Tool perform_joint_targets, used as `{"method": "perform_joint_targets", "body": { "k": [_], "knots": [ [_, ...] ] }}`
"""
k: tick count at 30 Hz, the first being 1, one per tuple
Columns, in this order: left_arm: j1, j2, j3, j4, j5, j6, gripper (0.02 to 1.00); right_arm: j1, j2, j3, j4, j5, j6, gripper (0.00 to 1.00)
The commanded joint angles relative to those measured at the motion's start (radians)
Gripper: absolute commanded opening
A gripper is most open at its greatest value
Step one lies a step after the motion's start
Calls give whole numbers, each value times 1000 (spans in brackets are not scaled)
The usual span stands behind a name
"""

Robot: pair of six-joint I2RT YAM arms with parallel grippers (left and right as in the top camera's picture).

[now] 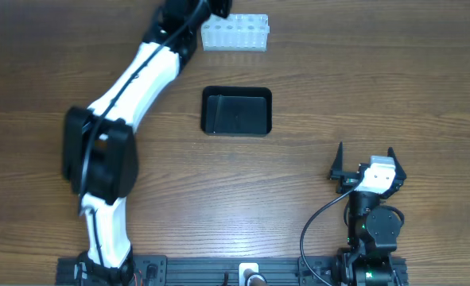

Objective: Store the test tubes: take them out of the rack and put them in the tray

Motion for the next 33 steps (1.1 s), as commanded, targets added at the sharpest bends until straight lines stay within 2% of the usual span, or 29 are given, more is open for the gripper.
{"method": "perform_joint_targets", "body": {
  "k": [1,3,4,6,10,15,19,33],
  "knots": [
    [-19,-137,17,-138,-38,3,86,-5,-9,-9,0,-2,-5,993],
    [-33,-169,17,-254,-47,-21,102,-5,-9,-9,0,-2,-5,993],
    [-53,-185,17,-388,-97,-99,104,-5,-9,-9,0,-2,-5,993],
    [-77,-185,16,-519,-156,-190,99,-5,-9,-9,0,-2,-5,991],
    [-135,-167,-31,-666,-253,-369,77,-5,-9,-9,0,-2,-5,991],
    [-205,-145,-134,-676,-332,-473,77,-5,-9,-9,0,-2,-5,991],
    [-235,-123,-185,-674,-368,-503,86,-5,-9,-9,0,-2,-5,991],
    [-239,-24,-212,-674,-352,-510,82,-5,-9,-9,0,-2,-5,991]
  ]
}}
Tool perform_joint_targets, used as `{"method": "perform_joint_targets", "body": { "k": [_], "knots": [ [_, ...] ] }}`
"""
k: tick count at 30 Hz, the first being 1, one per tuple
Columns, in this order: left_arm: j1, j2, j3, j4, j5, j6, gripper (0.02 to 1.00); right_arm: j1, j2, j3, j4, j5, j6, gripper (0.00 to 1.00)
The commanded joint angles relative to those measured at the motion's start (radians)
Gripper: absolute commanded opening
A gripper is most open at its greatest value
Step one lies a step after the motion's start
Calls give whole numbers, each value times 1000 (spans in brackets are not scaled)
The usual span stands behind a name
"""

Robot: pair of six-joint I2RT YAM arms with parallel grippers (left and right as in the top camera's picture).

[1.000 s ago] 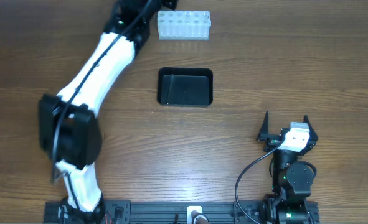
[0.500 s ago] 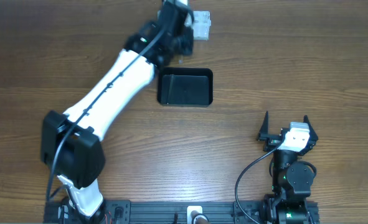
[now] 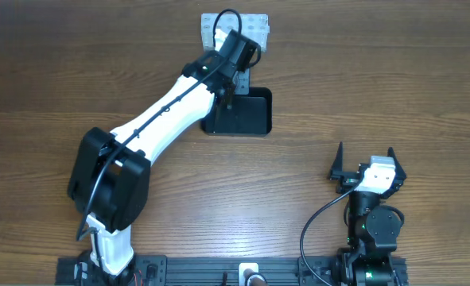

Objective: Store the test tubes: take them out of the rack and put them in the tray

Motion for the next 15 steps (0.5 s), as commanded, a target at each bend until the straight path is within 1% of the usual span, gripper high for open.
{"method": "perform_joint_targets", "body": {
  "k": [1,15],
  "knots": [
    [2,67,-5,-3,1,-15,84,-5,-9,-9,0,-2,-5,993],
    [-5,113,-5,-65,24,-14,82,-5,-9,-9,0,-2,-5,993]
  ]
}}
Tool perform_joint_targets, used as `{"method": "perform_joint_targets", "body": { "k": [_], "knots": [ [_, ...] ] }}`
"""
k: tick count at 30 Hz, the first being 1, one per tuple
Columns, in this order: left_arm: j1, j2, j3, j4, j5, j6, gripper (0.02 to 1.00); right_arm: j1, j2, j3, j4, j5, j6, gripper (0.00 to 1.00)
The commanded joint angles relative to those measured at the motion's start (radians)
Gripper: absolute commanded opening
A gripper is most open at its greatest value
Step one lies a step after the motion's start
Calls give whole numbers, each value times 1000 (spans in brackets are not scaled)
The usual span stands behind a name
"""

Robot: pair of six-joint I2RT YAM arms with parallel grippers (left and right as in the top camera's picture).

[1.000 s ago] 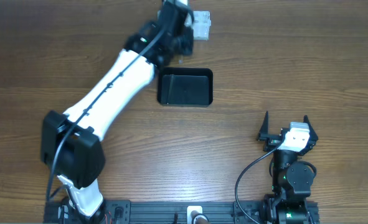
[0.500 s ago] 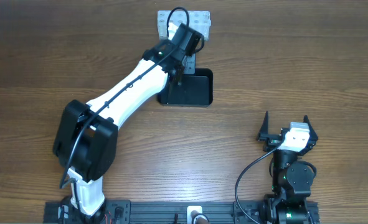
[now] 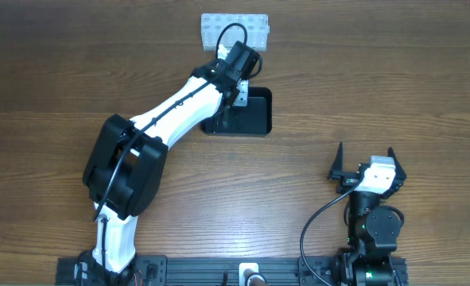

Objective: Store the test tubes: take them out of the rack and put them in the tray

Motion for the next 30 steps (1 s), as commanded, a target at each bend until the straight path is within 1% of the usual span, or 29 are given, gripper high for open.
{"method": "perform_joint_targets", "body": {
  "k": [1,12,25,30],
  "knots": [
    [-5,17,-5,-20,18,-14,80,-5,-9,-9,0,-2,-5,991],
    [-13,17,-5,-77,68,-14,106,-5,-9,-9,0,-2,-5,991],
    [-16,17,-5,-138,59,-14,150,-5,-9,-9,0,-2,-5,993],
    [-16,17,-5,-139,26,-29,145,-5,-9,-9,0,-2,-5,993]
  ]
}}
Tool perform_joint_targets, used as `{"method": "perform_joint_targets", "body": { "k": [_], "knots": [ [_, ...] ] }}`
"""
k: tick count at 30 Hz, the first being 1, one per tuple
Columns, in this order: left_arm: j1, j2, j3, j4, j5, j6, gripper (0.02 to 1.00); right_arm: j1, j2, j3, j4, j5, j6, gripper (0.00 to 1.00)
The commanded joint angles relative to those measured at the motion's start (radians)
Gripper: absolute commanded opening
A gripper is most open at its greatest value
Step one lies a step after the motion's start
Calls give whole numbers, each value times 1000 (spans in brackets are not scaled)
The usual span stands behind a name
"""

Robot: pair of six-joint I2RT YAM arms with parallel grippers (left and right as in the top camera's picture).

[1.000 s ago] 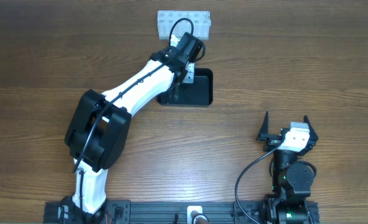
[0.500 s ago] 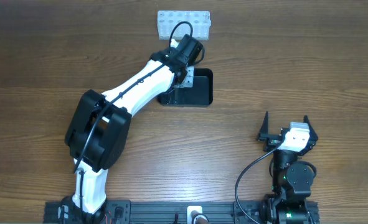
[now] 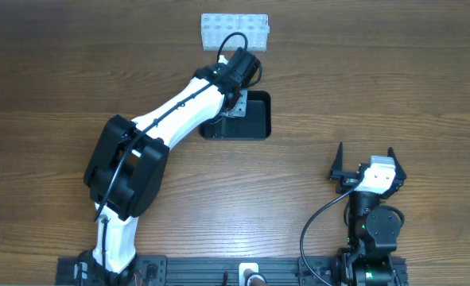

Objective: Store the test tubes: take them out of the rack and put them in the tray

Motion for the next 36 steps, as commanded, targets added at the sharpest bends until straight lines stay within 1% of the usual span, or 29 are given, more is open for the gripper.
{"method": "perform_joint_targets", "body": {
  "k": [1,6,8,9,10,13,14,16,18,19,21,23,24,26,28,30,31,36],
  "knots": [
    [-3,17,-5,-3,-30,-28,143,-5,-9,-9,0,-2,-4,993],
    [-3,17,-5,-3,-33,-28,159,-5,-9,-9,0,-2,-4,993],
    [-3,17,-5,-2,-34,-28,180,-5,-9,-9,0,-2,-4,993],
    [-3,17,-5,-2,-34,-28,202,-5,-9,-9,0,-2,-4,991],
    [-3,17,-5,-2,-33,-28,259,-5,-9,-9,0,-2,-4,991],
    [-3,10,-5,0,-38,-28,290,-5,-9,-9,0,-2,-4,993],
    [-3,3,-5,1,-43,-28,334,-5,-9,-9,0,-2,-4,993],
    [-3,-21,-5,2,-63,-28,354,-5,-9,-9,0,-2,-4,993],
    [-3,-60,-5,3,-104,-28,360,-5,-9,-9,0,-2,-4,991],
    [-3,-83,-5,6,-130,-28,417,-5,-9,-9,0,-2,-4,993],
    [2,-146,-5,19,-197,-27,467,-5,-9,-9,0,-2,-4,993],
    [17,-221,-5,39,-249,-10,592,-5,-9,-9,0,-2,-4,993],
    [27,-254,-5,52,-255,16,636,-5,-9,-9,0,-2,-4,991],
    [67,-344,-5,95,-254,86,730,-5,-9,-9,0,-2,-4,991],
    [114,-417,-5,122,-248,117,785,-5,-9,-9,0,-2,-4,993],
    [174,-490,-5,134,-211,153,787,-5,-9,-9,0,-2,-4,993],
    [215,-531,-5,137,-178,177,781,-5,-9,-9,0,-2,-4,993],
    [346,-663,-51,179,-68,283,790,-5,-9,-9,0,-2,-4,991]
  ]
}}
